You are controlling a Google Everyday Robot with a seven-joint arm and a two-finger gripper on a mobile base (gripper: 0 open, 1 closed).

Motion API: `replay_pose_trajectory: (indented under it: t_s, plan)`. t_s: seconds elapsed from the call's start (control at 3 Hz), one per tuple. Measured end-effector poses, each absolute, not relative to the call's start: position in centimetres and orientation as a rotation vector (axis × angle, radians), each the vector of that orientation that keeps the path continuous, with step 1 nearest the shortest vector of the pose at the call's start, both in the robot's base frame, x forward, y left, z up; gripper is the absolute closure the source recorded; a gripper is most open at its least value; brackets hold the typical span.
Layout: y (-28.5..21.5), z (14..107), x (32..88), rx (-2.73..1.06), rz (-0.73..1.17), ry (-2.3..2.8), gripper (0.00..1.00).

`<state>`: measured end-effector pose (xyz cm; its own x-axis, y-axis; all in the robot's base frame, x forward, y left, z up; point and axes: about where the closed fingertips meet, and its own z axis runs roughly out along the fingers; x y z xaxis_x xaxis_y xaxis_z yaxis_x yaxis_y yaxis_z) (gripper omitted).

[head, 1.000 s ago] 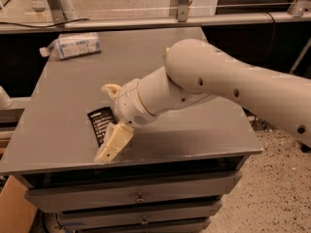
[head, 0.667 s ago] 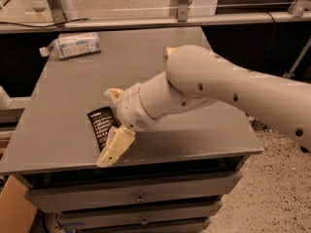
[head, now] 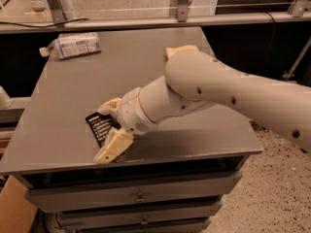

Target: Move rxbar chocolate near blue plastic bottle

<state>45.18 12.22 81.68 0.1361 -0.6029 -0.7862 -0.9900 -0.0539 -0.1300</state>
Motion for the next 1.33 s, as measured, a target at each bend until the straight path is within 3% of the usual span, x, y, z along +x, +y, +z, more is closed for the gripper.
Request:
replay_pose_trajectory:
  t_s: [0.67,1.0,1.33]
  plan:
    - [12.20,82.12,45.10,-1.739,0.728,1.545,0.87]
    - [12.19,82.26,45.10,-1.739,0.728,1.545,1.00]
    - [12.18,82.26,45.10,-1.739,0.728,1.546,1.00]
